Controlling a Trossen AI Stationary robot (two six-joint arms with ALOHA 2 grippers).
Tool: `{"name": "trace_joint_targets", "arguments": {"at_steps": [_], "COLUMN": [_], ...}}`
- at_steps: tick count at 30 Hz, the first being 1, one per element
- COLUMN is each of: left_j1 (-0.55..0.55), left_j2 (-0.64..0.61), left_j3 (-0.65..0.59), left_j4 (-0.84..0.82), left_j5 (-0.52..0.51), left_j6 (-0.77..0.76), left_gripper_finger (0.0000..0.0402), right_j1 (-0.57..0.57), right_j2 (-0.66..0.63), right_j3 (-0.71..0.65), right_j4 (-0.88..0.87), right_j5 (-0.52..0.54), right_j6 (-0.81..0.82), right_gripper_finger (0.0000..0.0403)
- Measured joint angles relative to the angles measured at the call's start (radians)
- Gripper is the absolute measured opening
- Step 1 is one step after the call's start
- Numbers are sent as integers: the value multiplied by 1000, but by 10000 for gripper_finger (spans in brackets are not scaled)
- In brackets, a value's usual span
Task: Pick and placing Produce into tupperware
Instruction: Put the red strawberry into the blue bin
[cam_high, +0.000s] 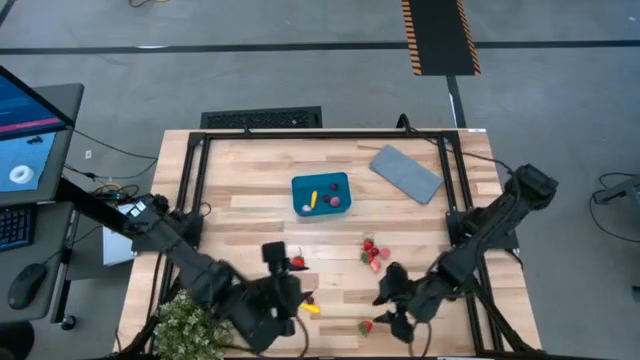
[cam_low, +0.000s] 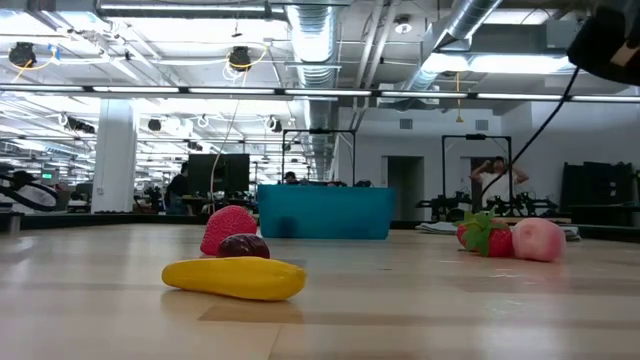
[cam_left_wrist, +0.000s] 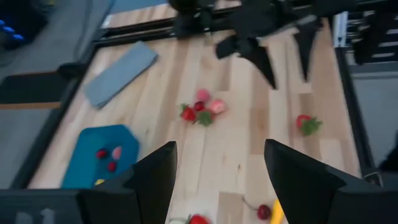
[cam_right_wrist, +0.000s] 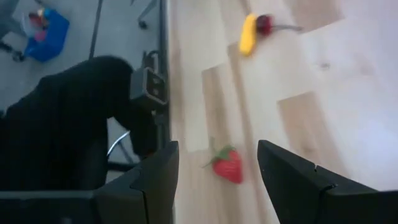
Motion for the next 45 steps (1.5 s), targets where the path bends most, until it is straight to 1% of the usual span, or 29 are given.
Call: {"name": "trace_joint_targets", "arguments": {"at_steps": [3, 6, 8, 12, 19, 21, 25, 28, 33, 39, 45], "left_j1": [-43, -74, -89, -111, -137, -145, -157, -159, -161, -164, -166], "left_j2": [0, 0, 0, 0, 0, 0, 0, 0, 0, 0, 0], "left_j3": [0, 0, 0, 0, 0, 0, 0, 0, 0, 0, 0], "left_j4": [-68, -110, -130, -157, -203, -206, -207, -214, -214, -214, -214], "left_j5": [-42, -79, -105, -115, -134, -134, -136, -146, -151, -151, -151], "left_j6": [-72, -123, -128, -130, -172, -176, -177, -192, -208, -213, -218], "left_gripper_finger": [233, 233, 233, 233, 233, 233, 233, 233, 233, 233, 233], "right_j1": [-8, 4, 15, 20, -24, -34, -52, -62, -79, -85, -84], "right_j2": [77, 151, 197, 292, 418, 423, 431, 430, 430, 451, 451], "right_j3": [78, 152, 201, 295, 434, 443, 444, 445, 445, 444, 444], "right_j4": [-47, -180, -234, -324, -464, -501, -516, -476, -463, -420, -421], "right_j5": [-72, -137, -168, -229, -254, -254, -250, -262, -259, -295, -304], "right_j6": [-42, -93, -135, -202, -324, -350, -380, -400, -425, -434, -434], "right_gripper_finger": [240, 239, 237, 228, 221, 223, 228, 231, 231, 231, 231]}}
